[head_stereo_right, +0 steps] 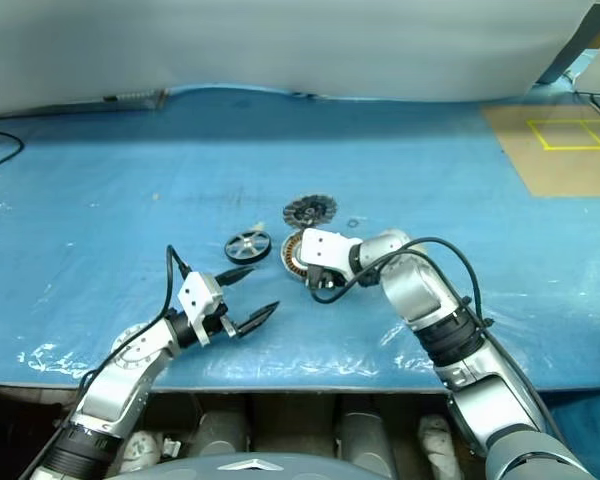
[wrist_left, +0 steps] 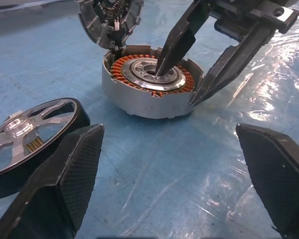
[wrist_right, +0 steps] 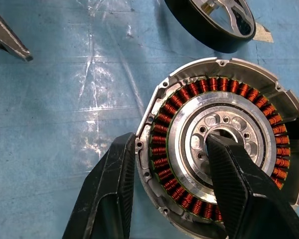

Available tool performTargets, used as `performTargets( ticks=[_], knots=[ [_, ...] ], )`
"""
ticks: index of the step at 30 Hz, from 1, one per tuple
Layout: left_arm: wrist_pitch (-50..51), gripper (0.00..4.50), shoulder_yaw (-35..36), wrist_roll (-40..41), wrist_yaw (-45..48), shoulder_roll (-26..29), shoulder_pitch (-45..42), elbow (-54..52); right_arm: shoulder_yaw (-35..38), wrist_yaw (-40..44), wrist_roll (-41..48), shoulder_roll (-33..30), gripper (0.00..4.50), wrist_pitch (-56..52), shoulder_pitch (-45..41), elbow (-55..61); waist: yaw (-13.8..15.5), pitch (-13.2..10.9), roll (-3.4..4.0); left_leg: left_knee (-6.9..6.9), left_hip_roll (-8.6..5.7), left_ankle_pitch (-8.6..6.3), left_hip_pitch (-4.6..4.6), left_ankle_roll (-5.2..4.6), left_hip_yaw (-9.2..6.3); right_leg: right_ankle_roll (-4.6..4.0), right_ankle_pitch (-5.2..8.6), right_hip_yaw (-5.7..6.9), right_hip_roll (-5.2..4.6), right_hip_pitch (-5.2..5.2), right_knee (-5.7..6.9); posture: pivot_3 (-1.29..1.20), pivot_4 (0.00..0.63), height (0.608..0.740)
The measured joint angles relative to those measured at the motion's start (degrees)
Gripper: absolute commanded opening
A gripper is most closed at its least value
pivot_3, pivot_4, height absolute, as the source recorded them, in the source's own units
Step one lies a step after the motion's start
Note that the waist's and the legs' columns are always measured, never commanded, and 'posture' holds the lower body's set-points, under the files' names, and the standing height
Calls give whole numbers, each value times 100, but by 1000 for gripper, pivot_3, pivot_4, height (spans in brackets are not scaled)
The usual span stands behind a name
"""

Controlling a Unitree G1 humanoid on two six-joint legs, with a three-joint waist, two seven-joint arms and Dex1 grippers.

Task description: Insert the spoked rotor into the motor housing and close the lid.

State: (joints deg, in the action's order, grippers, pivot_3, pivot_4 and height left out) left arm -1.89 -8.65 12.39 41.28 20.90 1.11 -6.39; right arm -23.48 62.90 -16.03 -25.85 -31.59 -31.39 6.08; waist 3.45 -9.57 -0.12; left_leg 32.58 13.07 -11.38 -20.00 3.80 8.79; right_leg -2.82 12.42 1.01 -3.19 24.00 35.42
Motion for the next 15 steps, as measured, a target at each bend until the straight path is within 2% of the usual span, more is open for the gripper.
performTargets(
  ticks=[1, 7, 12, 15],
  knots=[
    [1, 4500, 0, 0, 16, 0, -7, 0, -4, -51, 3, 2, 2581, -154, 19, 99, 0, 0, 0, -6, -3, 1, 0, 2, 0, 1, 0, 0, -1, 1, -3, 0, 150, 740],
    [2, 4500, 0, 1, 96, 0, -68, 13, -38, -186, 217, 83, 4483, -967, 42, 409, -1, -1, 1, -19, -5, 12, -6, 21, 0, 1, 1, 0, -1, 6, -14, 0, 150, 740],
    [2, 4500, 1, 5, 139, 1, -105, 98, 82, -136, 572, -114, 4483, -1943, -242, 1029, 4, -3, 4, -19, -6, 13, -8, 22, 0, 1, 0, -2, 0, 10, -12, 0, 150, 740],
    [1, 4500, 3, 15, 190, 6, -113, 106, 417, -128, 941, -277, 4483, -2478, -388, 1539, 27, -2, 4, -23, -6, 13, -6, 23, 0, 1, 0, -3, 0, 11, -14, 0, 150, 740]
  ],
)
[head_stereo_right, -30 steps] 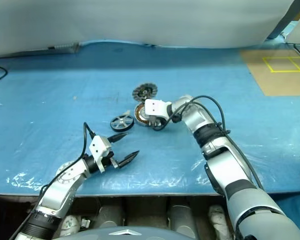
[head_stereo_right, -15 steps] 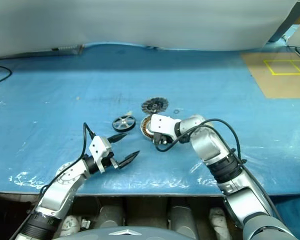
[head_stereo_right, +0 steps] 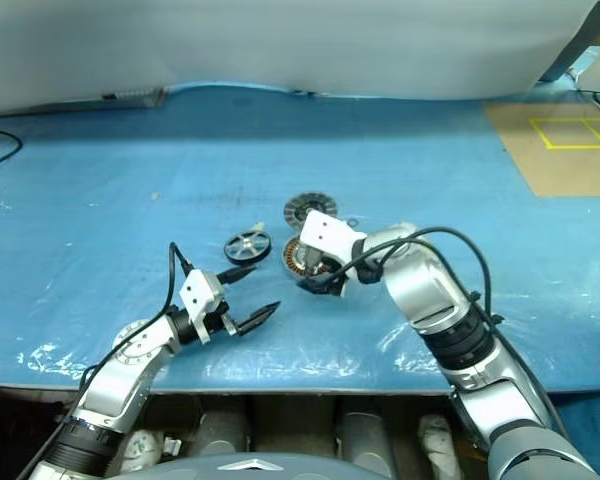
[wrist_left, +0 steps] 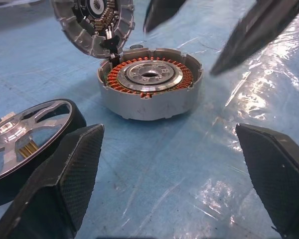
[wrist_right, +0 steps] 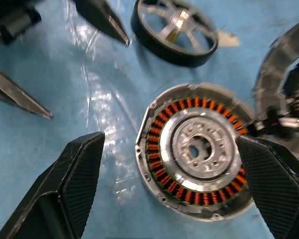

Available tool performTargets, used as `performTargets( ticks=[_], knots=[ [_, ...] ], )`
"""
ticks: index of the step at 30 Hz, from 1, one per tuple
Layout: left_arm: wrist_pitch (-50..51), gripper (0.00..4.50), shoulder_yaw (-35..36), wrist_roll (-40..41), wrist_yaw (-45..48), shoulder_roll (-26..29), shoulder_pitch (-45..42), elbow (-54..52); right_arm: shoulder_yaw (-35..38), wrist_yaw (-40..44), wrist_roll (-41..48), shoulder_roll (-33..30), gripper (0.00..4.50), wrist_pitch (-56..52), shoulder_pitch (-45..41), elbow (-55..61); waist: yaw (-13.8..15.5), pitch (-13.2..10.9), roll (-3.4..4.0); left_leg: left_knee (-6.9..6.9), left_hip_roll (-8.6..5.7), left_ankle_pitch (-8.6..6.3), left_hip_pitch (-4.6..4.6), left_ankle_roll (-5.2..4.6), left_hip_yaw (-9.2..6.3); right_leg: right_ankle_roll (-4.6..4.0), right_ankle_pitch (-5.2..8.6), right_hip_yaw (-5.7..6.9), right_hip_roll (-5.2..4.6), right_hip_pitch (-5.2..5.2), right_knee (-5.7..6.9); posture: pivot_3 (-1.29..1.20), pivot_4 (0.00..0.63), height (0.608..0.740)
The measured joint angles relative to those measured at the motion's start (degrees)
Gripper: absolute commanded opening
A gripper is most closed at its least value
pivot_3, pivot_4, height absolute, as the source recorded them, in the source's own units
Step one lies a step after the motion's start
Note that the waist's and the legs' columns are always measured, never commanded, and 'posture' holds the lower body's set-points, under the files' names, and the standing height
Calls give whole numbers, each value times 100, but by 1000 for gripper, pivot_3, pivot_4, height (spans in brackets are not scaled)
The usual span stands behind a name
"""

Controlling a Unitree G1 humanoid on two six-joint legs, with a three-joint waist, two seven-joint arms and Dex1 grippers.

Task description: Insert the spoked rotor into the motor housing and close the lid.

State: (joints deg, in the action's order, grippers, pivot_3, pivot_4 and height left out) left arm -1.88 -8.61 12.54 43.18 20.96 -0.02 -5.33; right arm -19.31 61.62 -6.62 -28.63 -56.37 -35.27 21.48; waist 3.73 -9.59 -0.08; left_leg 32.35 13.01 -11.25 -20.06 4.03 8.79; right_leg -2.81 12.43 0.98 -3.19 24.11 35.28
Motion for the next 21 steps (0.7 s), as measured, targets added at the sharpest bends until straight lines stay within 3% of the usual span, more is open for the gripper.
performTargets(
  ticks=[4, 7, 15, 21],
  knots=[
    [0, 4500, 5, 6, 32, 6, -21, 13, 586, -118, 497, -177, 4483, -273, 118, 182, 18, 0, 0, 0, -2, 0, -1, 0, 1, 0, 0, -2, 0, 0, -1, 0, 150, 740],
    [-1, 4500, 11, 6, 46, 15, -36, 17, 1101, -495, 639, -270, 4483, 148, 450, -259, 27, 0, 0, 4, -5, 0, -1, 0, 2, 0, 0, -6, -2, 0, -1, 0, 150, 740],
    [-1, 4500, 13, 5, 117, 30, -160, 39, 1866, -2620, 443, 371, 4483, 2106, 144, -3395, -69, 0, 1, 5, -16, 1, -2, 2, 6, 0, -1, -23, -2, 17, 17, 0, 150, 740],
    [11, 4500, 8, 3, 94, 1, -160, 34, 2005, -3292, 510, 994, 4483, 3282, -481, -5224, -146, -1, 2, 2, -15, 1, -9, 1, 7, -2, -1, -22, 0, 25, 18, 0, 150, 740]
  ],
)
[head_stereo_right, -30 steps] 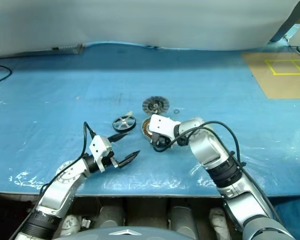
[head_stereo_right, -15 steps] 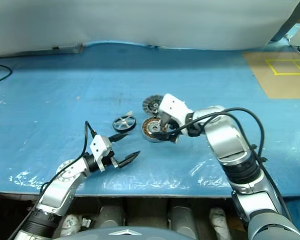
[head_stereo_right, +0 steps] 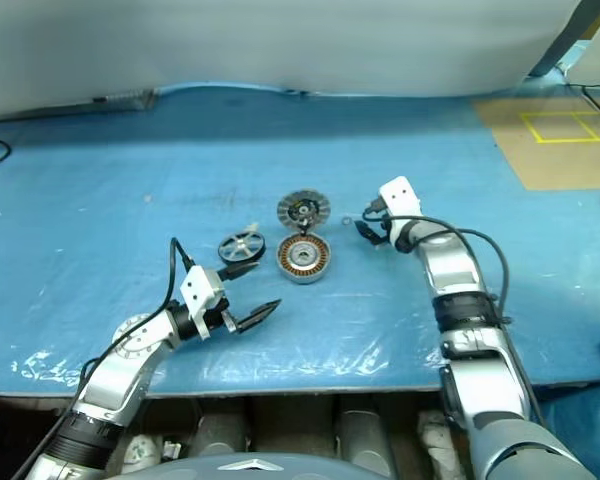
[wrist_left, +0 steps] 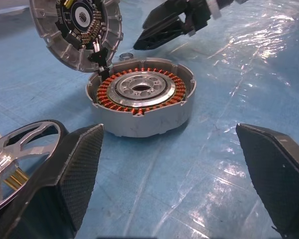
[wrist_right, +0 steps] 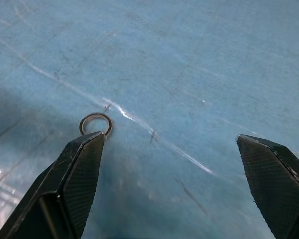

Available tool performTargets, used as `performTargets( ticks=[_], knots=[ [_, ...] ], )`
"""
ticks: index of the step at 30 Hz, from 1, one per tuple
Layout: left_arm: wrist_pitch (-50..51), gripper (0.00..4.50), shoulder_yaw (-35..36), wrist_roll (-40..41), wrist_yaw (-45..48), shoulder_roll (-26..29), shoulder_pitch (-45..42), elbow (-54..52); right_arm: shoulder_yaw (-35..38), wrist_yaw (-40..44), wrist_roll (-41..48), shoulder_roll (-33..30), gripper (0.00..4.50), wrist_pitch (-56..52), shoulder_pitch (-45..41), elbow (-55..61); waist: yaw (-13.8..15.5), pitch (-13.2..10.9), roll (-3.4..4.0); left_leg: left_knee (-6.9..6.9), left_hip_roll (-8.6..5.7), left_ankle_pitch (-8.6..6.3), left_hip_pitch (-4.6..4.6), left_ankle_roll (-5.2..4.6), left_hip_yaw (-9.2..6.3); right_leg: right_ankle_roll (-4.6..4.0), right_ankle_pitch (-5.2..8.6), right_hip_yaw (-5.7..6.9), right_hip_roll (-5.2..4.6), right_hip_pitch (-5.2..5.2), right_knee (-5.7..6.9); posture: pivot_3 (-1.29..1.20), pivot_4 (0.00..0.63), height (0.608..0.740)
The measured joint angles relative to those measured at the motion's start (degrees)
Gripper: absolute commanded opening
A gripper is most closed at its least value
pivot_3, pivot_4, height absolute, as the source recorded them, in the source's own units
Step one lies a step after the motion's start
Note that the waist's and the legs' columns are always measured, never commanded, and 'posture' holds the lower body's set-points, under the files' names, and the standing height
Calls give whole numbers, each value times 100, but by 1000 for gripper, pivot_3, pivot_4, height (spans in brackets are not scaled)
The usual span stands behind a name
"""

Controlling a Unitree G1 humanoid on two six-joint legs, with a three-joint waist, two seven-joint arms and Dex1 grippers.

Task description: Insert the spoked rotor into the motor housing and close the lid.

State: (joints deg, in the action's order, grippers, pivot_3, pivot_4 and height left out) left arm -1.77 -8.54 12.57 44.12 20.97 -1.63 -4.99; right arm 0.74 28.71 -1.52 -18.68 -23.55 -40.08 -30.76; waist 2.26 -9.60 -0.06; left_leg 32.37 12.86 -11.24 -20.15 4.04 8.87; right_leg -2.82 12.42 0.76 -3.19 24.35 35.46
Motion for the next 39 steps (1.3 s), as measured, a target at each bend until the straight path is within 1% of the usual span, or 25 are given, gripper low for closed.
performTargets(
  ticks=[3, 9, 16, 19, 20, 21, 23, 28, 29, 34, 36, 39],
  knots=[
    [4, 4500, 1, -1, -52, -5, 9, -3, 23, -84, 126, 253, 4483, 320, -201, -408, 9, -1, 2, 3, -1, 0, -3, -1, 0, 0, 0, 0, -1, 0, 0, 0, 150, 740],
    [6, 4500, 0, -1, -90, -5, 72, -10, 27, -143, 199, 525, 4483, 638, -396, -790, 15, -1, 1, 3, 1, 0, -3, -1, 0, 0, 0, 1, -2, 0, 0, 0, 150, 740],
    [10, 4500, -2, -2, -94, -6, 72, -14, 19, -267, 185, 646, 4483, 1042, -387, -1273, 16, -1, 2, 4, 1, 0, -2, -1, 1, -1, 0, 1, -2, -1, 2, 0, 150, 740],
    [31, 4500, -2, -2, -94, -5, 72, -14, 20, -297, 184, 633, 3877, 1188, -323, -1313, 22, -1, 2, 4, 1, 0, 1, -1, 1, 0, 0, 1, -2, -4, 2, 0, 150, 740],
    [34, 4500, -2, -2, -93, -5, 73, -14, 22, -307, 185, 616, 3518, 1222, -286, -1311, 24, -1, 1, 4, 1, 0, 1, -1, 1, 0, 0, 1, -2, -4, 2, 0, 150, 740],
    [36, 4500, -2, -2, -93, -5, 73, -14, 25, -309, 185, 595, 3254, 1246, -256, -1299, 24, 0, 1, 5, 1, 0, 2, -1, 1, 0, 0, 1, -2, -5, 2, 0, 150, 740],
    [39, 4500, -2, -2, -91, -5, 73, -14, 29, -306, 188, 555, 2472, 1264, -175, -1231, 24, 0, 0, 5, 1, -1, 5, -1, 1, 0, 0, 1, -2, -8, 2, 0, 150, 740],
    [57, 4500, -10, -2, -85, -5, 72, -14, 21, -272, 188, 506, 750, 1248, -11, -1027, 23, 1, -1, 5, 1, -1, 9, -1, 1, 0, 0, 1, -2, -13, 3, 0, 150, 740],
    [58, 4500, -11, -2, -85, -6, 72, -14, 14, -261, 188, 501, 560, 1234, 25, -969, 23, 1, -1, 5, 1, -1, 9, -2, 1, 0, 0, 1, -2, -13, 3, 0, 150, 740],
    [74, 4500, -21, -2, -88, -17, 75, -15, -119, -191, 167, 406, 564, 1081, 270, -512, 23, 0, -1, 2, 1, -1, 8, -2, 1, 0, 0, 1, -2, -12, -1, 0, 150, 740],
    [78, 4500, -25, -3, -98, -32, 92, -20, -207, -34, 160, 266, 564, 920, 493, -89, 32, 1, -1, 0, 1, -1, 7, -1, 1, 1, 1, 1, -2, -12, -6, 0, 150, 740],
    [76, 4500, -17, -12, -152, -44, 161, -38, -433, 450, 159, -200, 564, 639, 1116, 1003, 64, 0, -1, -7, 0, -1, 2, -2, 0, 2, 1, 2, -1, -13, -20, 0, 150, 740]
  ],
)
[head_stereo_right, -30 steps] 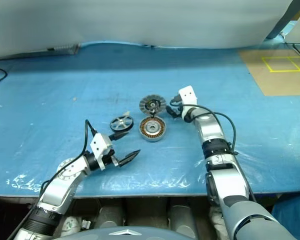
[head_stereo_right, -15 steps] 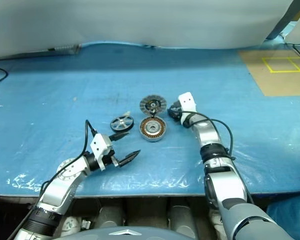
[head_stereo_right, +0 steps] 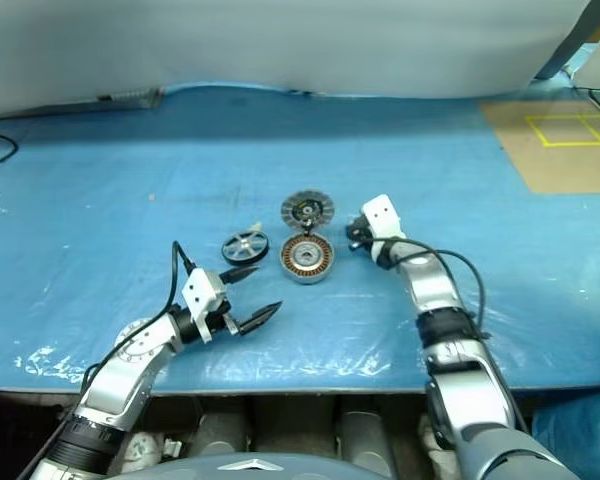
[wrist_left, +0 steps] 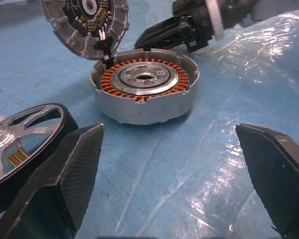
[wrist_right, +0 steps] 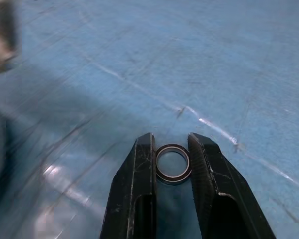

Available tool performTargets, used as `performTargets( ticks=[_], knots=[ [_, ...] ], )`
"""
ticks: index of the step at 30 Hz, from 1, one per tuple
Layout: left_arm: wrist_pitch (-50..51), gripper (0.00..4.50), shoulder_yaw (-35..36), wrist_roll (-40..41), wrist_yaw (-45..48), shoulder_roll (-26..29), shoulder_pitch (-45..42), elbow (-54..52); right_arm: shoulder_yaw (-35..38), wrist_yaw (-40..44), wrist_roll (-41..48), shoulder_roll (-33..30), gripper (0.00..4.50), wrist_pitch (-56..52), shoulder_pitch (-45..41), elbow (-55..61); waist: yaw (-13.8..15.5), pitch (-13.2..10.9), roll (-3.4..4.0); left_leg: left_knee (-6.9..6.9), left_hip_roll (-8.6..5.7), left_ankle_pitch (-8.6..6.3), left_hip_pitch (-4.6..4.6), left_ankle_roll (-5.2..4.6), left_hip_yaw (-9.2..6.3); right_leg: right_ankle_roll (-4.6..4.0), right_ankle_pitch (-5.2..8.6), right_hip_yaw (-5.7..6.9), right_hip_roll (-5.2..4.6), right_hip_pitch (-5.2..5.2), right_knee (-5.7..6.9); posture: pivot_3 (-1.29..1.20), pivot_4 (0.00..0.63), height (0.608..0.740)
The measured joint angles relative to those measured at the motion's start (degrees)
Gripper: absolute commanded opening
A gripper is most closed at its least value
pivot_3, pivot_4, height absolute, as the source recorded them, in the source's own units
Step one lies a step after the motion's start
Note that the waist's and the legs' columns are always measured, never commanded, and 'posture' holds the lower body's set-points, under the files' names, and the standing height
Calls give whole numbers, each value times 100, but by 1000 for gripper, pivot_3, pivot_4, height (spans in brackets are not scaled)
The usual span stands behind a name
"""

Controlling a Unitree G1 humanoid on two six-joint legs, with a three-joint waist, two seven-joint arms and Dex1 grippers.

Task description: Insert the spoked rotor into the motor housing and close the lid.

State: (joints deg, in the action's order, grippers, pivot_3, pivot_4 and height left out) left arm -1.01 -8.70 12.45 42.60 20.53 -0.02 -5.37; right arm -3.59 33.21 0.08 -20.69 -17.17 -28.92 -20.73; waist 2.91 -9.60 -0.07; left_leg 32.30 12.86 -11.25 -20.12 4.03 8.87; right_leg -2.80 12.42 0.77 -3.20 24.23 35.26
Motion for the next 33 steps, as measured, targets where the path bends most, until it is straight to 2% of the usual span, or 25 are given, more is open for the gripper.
performTargets(
  ticks=[3, 7, 12, 20, 33],
  knots=[
    [-5, 4500, 17, -4, -58, -8, 26, 1, -123, 400, 14, -440, 564, -102, 522, 831, 4, -1, 1, -5, 0, 0, -2, 0, 0, 1, 0, 0, 1, 1, -7, 0, 150, 740],
    [-10, 4500, 18, -3, -59, -58, 5, 2, -185, 1005, 301, -796, 564, -698, 700, 1879, -70, -2, 0, -9, 1, -1, -2, -2, 1, 3, 0, -5, 5, 2, -5, 0, 150, 740],
    [29, 4500, 24, 16, -55, -93, -107, 31, -261, 1183, 724, -634, 564, -1533, 392, 2775, -59, -2, 0, -9, 0, -1, 4, -2, 0, 3, 0, -5, 4, 2, -6, 0, 150, 740],
    [59, 4500, 45, 30, -39, -91, -158, 45, -847, 717, 730, 107, 564, -1819, 211, 2548, -38, -2, 0, -17, -1, 0, -7, 1, -1, 2, 0, -1, 4, 6, -22, 0, 150, 740],
    [103, 4500, 46, 31, -43, -92, -137, 44, -1066, 637, 684, 349, 564, -1607, 295, 2280, -37, -2, 0, -17, 0, 0, -6, 1, -2, 3, -1, -1, 4, 6, -20, 0, 150, 740]
  ],
)
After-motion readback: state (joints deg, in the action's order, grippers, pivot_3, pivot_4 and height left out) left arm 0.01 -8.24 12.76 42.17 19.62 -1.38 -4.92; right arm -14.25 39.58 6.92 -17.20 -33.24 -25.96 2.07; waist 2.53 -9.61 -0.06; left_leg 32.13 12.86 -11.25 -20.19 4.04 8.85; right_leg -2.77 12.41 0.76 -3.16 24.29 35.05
